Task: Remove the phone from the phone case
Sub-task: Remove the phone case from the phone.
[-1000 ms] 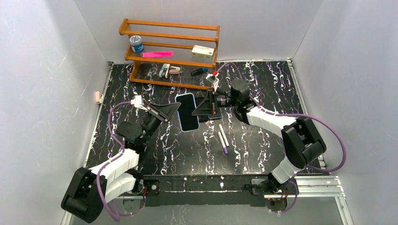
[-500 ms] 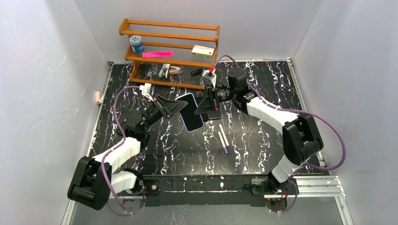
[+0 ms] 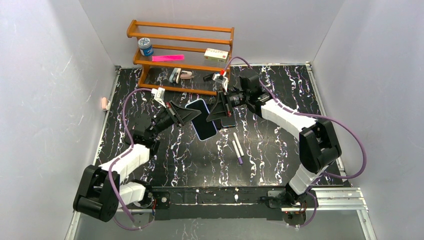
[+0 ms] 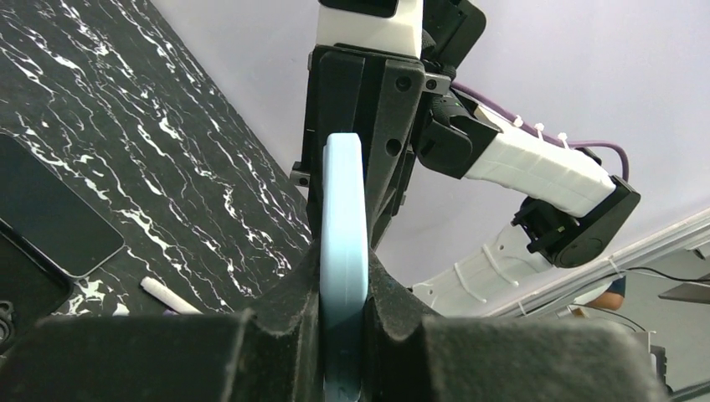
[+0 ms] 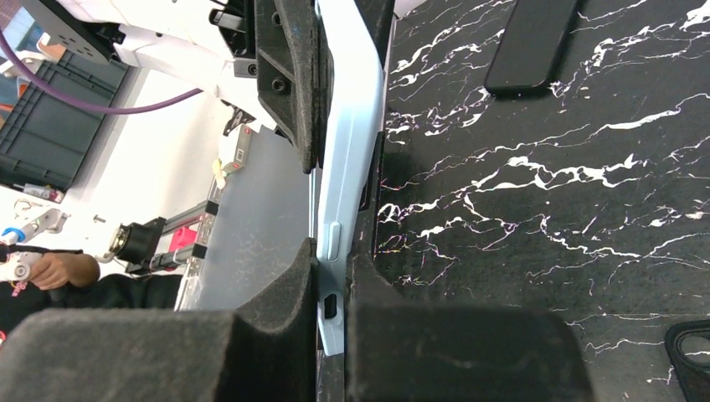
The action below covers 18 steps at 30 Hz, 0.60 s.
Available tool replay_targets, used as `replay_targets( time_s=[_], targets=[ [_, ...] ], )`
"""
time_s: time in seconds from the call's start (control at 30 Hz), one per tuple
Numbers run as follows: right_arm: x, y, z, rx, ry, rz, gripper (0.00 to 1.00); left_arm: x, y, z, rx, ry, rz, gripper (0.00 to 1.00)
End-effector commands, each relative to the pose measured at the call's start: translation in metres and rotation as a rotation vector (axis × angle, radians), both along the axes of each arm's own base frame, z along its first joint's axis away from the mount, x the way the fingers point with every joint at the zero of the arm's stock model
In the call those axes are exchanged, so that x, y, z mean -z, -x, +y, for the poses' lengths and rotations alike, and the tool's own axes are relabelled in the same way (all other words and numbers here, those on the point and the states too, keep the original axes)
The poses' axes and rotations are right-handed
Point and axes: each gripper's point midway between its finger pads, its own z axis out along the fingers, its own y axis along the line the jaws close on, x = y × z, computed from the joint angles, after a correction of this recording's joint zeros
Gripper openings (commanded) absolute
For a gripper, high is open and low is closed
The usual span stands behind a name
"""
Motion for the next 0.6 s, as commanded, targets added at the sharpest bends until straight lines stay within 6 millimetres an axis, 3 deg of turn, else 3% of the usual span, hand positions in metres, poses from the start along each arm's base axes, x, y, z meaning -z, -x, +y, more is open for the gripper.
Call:
replay_targets(
  time_s=[0.0,0.17,0.23,0.37,0.57],
  targets=[
    [-0.025,-0.010,0.006,0.063,-0.058,-0.150,0.15,-0.030,0.001,0.010,-0.075,0.061,-0.052,0.00],
    [-0.025,-0.022,0.003,0.244,-0.074,-0.146,0.53,-0.033,-0.018,0.038,-0.295,0.145,0.012,0.00],
    [-0.022,-0.023,0.001,0.304,-0.095,-0.115,0.62,-0.036,-0.021,0.051,-0.374,0.188,0.021,0.00],
    [-0.019,-0.019,-0.003,0.372,-0.150,-0.035,0.71,-0.043,-0.026,0.071,-0.484,0.253,0.031,0.00],
    [-0.019,-0.003,-0.003,0.386,-0.260,0.040,0.71,-0.039,-0.033,0.089,-0.575,0.347,0.104,0.00]
  ],
)
